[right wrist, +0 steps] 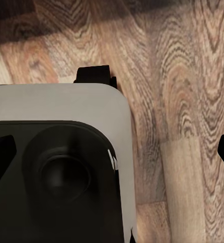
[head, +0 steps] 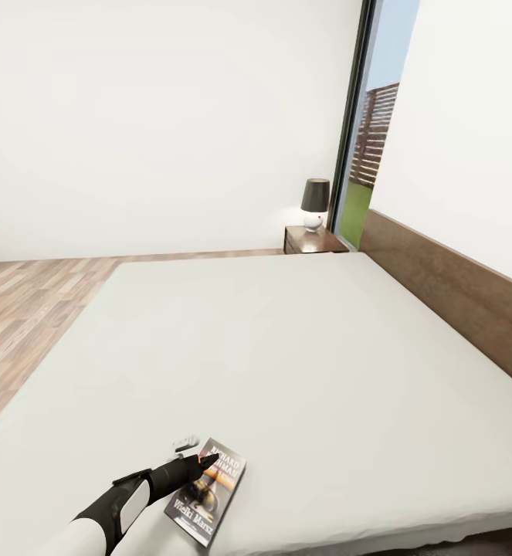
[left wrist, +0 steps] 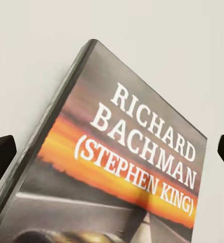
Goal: In the bedroom, move the book from the bed onto either nightstand, and place the two sandals side by side next to the bed.
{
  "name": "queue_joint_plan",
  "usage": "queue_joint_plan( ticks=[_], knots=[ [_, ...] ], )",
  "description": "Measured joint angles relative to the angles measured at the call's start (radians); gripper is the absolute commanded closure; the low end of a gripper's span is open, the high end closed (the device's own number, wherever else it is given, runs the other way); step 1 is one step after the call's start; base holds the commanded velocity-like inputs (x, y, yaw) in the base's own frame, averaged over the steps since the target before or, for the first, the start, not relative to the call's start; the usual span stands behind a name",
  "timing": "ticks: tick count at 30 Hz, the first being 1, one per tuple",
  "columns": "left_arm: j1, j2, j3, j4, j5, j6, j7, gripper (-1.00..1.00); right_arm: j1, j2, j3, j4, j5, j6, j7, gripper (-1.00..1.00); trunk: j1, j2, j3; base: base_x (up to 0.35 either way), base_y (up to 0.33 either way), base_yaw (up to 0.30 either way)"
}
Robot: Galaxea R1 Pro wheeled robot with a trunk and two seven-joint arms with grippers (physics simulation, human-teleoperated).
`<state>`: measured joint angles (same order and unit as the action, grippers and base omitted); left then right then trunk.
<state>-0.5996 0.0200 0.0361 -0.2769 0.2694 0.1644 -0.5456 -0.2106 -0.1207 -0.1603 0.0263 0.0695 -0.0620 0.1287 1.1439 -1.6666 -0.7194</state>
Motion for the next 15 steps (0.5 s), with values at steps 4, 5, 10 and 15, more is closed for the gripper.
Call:
queue_joint_plan(
  ticks=[4,5,10,15],
  knots=[
    [0.0,0.0,0.0,0.0,0.0,-0.002,0.0,-1.0,0.0,0.0,0.0,0.0,0.0,0.0,0.0,-1.0,0.0,0.0,0.0,-0.003,0.0,-0.121],
    [0.0,0.0,0.0,0.0,0.0,-0.002,0.0,-1.0,0.0,0.0,0.0,0.0,0.0,0.0,0.0,-1.0,0.0,0.0,0.0,-0.002,0.0,-0.132],
    [0.0,0.0,0.0,0.0,0.0,-0.003,0.0,-1.0,0.0,0.0,0.0,0.0,0.0,0.0,0.0,-1.0,0.0,0.0,0.0,-0.001,0.0,-0.099],
    [0.0,0.0,0.0,0.0,0.0,-0.004,0.0,-1.0,0.0,0.0,0.0,0.0,0.0,0.0,0.0,-1.0,0.0,0.0,0.0,-0.001,0.0,-0.048]
  ],
)
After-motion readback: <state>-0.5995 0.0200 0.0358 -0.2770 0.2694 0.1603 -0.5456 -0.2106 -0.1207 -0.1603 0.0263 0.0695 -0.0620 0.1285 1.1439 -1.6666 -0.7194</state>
